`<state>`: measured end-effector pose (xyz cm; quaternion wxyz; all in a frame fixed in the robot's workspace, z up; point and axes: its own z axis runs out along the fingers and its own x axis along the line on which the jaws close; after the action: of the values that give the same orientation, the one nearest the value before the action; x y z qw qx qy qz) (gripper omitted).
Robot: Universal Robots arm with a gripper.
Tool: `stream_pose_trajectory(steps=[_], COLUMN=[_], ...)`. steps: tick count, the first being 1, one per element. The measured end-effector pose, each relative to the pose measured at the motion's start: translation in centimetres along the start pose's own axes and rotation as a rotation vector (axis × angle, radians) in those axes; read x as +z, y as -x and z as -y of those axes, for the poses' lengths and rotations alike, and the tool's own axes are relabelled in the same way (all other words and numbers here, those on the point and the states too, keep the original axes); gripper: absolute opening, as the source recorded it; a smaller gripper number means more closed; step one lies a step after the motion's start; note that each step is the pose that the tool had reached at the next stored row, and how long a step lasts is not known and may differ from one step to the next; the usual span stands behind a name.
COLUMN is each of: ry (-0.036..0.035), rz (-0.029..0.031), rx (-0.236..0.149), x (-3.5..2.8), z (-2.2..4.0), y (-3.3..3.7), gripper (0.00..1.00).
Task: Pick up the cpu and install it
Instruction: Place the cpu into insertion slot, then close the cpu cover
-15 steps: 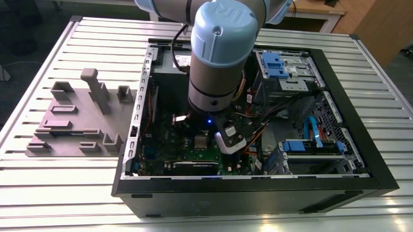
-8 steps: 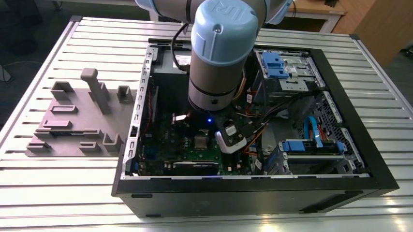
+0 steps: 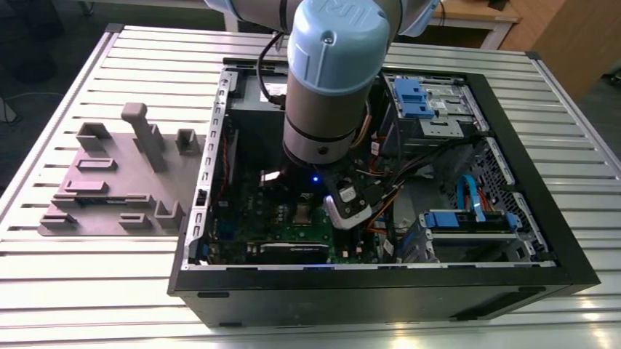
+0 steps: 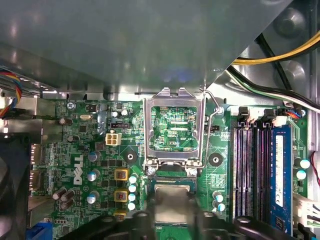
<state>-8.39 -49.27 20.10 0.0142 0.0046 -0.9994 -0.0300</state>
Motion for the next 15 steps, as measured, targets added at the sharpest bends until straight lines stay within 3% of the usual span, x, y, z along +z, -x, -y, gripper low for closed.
stream_pose_trajectory(steps=[2, 3, 5, 7, 15], ry=[-0.0001, -0.0002, -0.0002, -0.0002, -0.0002], rz=[-0.0002, -0.0003, -0.0004, -0.0006, -0.0035], rx=[0.0, 0.0, 0.0, 0.0, 0.0], x=[-0.01, -0.01, -0.01, -0.01, -0.01], z=[0.0, 0.0, 0.0, 0.0, 0.0], y=[0.0, 0.0, 0.0, 0.0, 0.0], gripper=[0.26, 0.26, 0.15, 0.1, 0.1])
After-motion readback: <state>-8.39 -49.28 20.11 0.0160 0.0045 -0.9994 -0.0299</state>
